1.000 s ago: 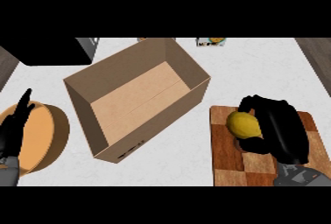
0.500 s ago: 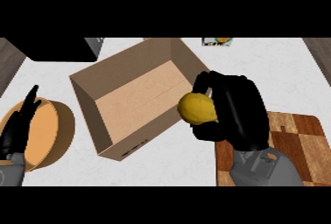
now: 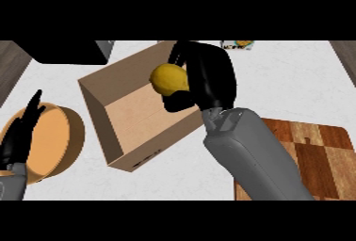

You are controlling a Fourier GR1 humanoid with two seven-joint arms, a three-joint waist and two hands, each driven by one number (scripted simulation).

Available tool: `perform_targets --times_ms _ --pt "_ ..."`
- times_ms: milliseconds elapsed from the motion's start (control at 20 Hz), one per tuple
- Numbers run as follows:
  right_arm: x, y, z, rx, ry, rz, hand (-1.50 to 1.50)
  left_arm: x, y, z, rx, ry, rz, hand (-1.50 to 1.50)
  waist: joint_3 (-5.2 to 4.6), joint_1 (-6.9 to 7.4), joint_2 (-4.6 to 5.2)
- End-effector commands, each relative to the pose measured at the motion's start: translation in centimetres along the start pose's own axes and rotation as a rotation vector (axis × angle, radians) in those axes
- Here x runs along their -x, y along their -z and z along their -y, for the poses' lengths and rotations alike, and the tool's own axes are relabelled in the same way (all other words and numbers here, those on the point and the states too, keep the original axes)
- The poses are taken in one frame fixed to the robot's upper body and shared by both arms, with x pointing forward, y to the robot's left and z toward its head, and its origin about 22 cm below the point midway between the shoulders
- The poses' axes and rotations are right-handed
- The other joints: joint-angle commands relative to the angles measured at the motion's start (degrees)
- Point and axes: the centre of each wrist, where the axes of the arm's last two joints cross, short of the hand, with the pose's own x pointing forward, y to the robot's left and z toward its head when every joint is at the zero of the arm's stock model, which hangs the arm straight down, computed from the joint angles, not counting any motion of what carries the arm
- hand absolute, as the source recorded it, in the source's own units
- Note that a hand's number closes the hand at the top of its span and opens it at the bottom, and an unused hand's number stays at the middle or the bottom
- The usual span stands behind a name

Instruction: Pick the lemon from the cutting board and place it in the cardboard box

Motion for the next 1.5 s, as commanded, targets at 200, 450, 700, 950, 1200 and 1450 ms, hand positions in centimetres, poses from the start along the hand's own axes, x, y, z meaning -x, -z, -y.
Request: perform_targets --times_ms 200,450,700,950,1200,1450 --pt "-1.9 6.1 -2.9 -0.012 0.067 -0.082 1.50 -1.1 0.6 0.6 0.017 0.007 0.023 0.00 -0.03 1.91 0.51" --pt "-0.2 8.1 -5.2 -0.036 0.025 -0.125 1.50 -1.4 0.6 1.2 0.032 0.003 0.036 0.00 -0.03 2.41 0.78" --pt "2.5 8.9 -6.6 -0.016 0.042 -0.260 1.50 -1.8 1.6 1.4 0.039 -0.016 0.043 0.00 -0.06 3.37 1.29" --pt "4.6 8.2 -8.1 -0.074 0.118 -0.319 -1.50 -2.7 1.9 3.0 0.052 -0.019 0.058 0.00 -0.04 4.84 1.59" --pt "3.8 8.7 -7.8 -0.023 0.184 -0.251 -1.50 -2.3 2.1 2.8 0.071 -0.003 0.072 0.00 -0.05 4.80 1.48" --pt "4.3 8.2 -8.0 0.147 0.279 -0.146 -1.50 -2.4 1.7 1.3 0.043 -0.008 0.052 0.00 0.05 4.27 1.11"
